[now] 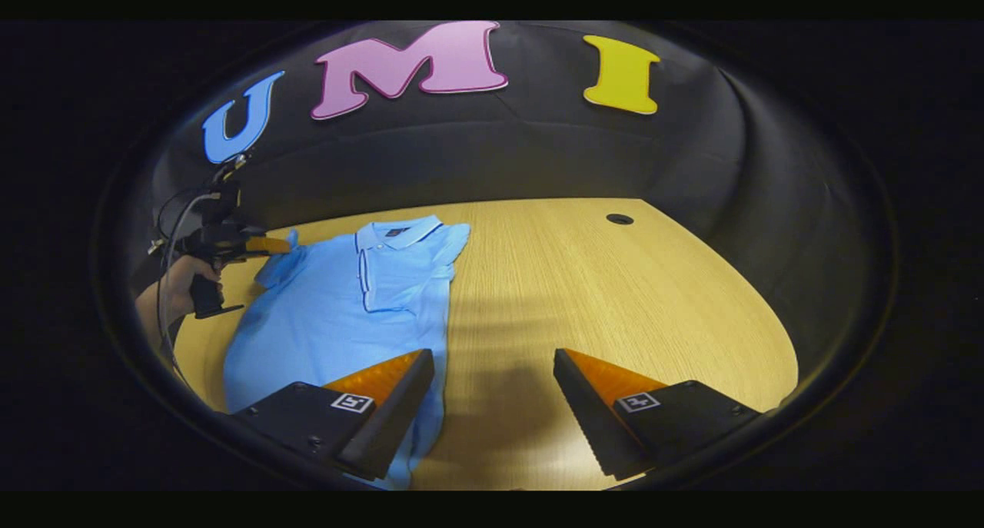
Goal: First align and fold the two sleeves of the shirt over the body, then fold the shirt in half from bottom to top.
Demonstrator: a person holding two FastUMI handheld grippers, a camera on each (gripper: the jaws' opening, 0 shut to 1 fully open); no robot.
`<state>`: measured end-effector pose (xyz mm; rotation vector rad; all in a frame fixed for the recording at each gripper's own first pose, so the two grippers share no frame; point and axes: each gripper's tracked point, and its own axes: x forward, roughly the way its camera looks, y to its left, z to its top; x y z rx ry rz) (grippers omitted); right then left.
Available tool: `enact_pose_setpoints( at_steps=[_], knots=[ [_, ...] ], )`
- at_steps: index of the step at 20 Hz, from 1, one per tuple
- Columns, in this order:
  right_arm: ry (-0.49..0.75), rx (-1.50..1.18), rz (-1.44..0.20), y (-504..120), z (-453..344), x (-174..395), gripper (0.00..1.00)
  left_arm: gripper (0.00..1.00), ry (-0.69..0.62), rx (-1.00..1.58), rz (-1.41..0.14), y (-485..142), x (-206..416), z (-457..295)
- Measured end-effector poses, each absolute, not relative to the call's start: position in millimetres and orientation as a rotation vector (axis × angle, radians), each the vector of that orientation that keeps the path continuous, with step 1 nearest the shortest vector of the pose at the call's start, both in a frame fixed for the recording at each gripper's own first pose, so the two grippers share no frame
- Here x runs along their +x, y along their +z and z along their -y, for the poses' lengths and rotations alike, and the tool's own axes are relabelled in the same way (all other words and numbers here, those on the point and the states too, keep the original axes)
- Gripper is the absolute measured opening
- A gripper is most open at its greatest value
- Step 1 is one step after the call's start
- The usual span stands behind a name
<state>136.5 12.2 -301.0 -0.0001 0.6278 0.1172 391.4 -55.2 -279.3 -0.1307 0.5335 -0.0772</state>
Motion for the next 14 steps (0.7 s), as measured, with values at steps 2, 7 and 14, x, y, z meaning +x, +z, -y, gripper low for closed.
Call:
enact_pose_setpoints(
  at_steps=[2,7,14],
  knots=[
    [0.124,0.0,-0.624,-298,-10,135,0.98,0.06,-0.114,-0.143,-0.524,-266,382,89],
    [0.119,0.019,-0.6,-294,-6,125,0.98,0.34,-0.262,-0.164,-0.528,-255,348,169],
    [0.128,0.053,-0.634,-300,-27,76,0.99,0.97,-0.331,-0.052,-0.503,-242,264,163]
  ],
)
